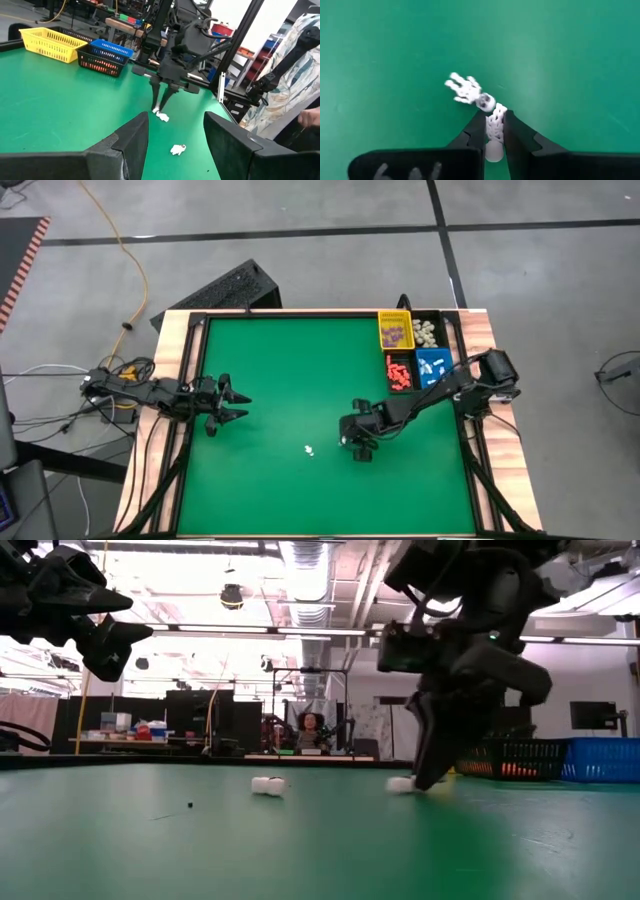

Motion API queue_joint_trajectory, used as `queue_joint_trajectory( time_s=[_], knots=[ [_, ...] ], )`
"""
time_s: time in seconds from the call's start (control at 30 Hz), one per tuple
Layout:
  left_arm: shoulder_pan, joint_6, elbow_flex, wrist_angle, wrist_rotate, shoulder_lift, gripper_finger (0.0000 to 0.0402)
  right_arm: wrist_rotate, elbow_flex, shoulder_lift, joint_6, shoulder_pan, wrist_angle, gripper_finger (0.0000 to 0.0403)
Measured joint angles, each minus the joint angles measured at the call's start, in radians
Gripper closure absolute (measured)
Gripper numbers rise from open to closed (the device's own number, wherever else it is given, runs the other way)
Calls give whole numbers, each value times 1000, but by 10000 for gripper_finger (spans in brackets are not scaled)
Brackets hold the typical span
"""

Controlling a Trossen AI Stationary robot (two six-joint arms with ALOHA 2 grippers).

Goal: Sort Halloween decoration
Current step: Put the white skeleton toy into the blue basket

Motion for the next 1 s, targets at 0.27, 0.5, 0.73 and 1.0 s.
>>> queue_joint_trajectory(
  time_s=[0.27,0.5,0.73,1.0],
  knots=[
    [0,-8,0,0,1,0,221,-9,3,2,30,-2,-33,304],
    [0,-11,0,0,1,0,221,53,6,-2,35,5,-100,325],
    [0,-11,0,0,2,0,221,62,6,-18,48,-10,-120,350],
    [0,-11,0,1,2,0,221,144,4,-134,60,-53,-192,350]
  ],
)
